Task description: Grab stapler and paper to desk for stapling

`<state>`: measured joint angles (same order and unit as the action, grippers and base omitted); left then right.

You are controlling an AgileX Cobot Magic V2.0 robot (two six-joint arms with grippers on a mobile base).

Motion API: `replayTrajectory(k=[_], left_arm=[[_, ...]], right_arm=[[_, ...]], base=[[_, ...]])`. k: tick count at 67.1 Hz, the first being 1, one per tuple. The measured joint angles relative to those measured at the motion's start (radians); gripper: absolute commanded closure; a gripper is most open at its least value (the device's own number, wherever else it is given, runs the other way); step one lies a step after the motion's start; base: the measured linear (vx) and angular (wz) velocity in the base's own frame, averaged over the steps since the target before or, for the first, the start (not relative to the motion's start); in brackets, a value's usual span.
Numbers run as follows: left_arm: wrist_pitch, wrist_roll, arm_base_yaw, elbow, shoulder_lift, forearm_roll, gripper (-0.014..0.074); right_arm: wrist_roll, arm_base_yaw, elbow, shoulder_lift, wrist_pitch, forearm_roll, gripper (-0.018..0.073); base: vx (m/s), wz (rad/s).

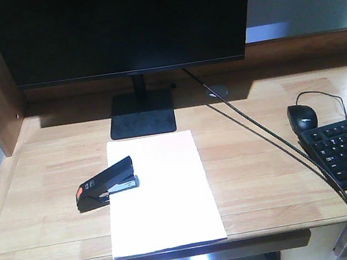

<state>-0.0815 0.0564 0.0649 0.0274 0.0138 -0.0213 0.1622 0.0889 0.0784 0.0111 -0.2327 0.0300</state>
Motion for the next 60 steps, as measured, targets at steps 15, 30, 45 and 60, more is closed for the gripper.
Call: replayTrajectory(k=[15, 30, 45, 60], left_arm=[[-0.001, 0.0, 0.0, 0.0, 0.0, 0.0, 0.0603], [-0.001, 0.0, 0.0, 0.0, 0.0, 0.0, 0.0603], [-0.001, 0.0, 0.0, 0.0, 0.0, 0.0, 0.0603], [-0.001, 0.0, 0.0, 0.0, 0.0, 0.0, 0.0603]], right_arm=[[-0.115, 0.0, -0.067, 0.0, 0.055, -0.071, 0.0568], [-0.145, 0.0, -0.106, 0.0, 0.156, -0.073, 0.0568], [-0.154, 0.0, -0.106, 0.0, 0.174, -0.073, 0.0568], [-0.154, 0.0, -0.106, 0.0, 0.18, -0.073, 0.0568]], base=[[0.0, 0.0], [0.0, 0.0], [0.0, 0.0], [0.0, 0.0]])
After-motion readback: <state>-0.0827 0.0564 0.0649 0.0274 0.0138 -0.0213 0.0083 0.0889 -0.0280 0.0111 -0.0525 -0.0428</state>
